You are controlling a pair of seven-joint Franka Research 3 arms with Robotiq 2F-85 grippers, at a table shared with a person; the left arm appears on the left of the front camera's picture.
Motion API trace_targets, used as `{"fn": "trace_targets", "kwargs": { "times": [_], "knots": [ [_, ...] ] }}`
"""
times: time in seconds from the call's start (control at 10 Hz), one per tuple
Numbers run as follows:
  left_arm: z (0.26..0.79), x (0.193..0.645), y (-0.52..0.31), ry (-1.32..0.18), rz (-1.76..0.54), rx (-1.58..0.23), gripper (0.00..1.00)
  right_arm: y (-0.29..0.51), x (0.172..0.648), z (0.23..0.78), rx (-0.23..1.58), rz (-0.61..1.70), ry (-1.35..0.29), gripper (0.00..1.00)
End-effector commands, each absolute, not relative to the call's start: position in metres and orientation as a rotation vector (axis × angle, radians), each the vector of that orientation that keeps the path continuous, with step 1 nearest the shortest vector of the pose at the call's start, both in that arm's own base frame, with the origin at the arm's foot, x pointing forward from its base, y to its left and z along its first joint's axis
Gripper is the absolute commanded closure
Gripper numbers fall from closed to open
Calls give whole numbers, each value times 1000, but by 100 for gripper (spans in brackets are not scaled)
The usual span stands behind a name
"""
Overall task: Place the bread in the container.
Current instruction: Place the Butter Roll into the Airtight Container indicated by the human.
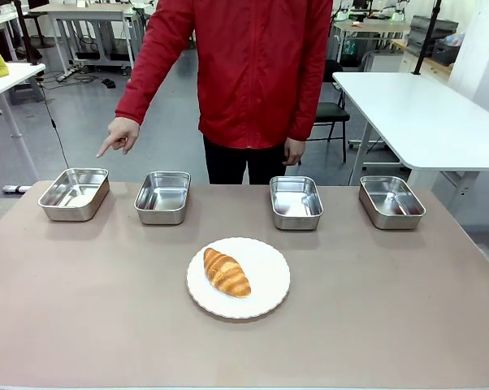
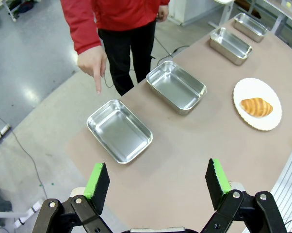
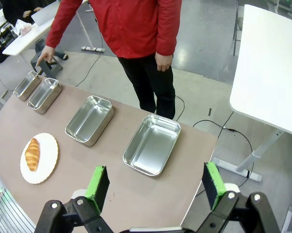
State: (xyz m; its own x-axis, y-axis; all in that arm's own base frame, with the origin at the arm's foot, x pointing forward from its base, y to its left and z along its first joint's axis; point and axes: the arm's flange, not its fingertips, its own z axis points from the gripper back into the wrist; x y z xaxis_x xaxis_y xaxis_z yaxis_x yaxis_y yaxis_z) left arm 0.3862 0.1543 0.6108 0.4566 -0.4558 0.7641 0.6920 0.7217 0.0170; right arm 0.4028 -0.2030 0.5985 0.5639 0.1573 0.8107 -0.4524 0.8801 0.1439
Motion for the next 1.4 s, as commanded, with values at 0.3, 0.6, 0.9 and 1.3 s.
{"fn": "trace_targets", "kwargs": {
  "times": [0.3,0.6,0.9,1.3],
  "knots": [
    [612,385,154,-837,-724,-317,0,-202,403,600,358,370,-912,0],
    [612,385,154,-837,-724,-317,0,-202,403,600,358,370,-912,0],
    [612,385,154,-837,-724,-317,0,-202,403,600,358,370,-912,0],
    [615,389,126,-764,-645,-360,0,-202,403,600,358,370,-912,0]
  ]
}}
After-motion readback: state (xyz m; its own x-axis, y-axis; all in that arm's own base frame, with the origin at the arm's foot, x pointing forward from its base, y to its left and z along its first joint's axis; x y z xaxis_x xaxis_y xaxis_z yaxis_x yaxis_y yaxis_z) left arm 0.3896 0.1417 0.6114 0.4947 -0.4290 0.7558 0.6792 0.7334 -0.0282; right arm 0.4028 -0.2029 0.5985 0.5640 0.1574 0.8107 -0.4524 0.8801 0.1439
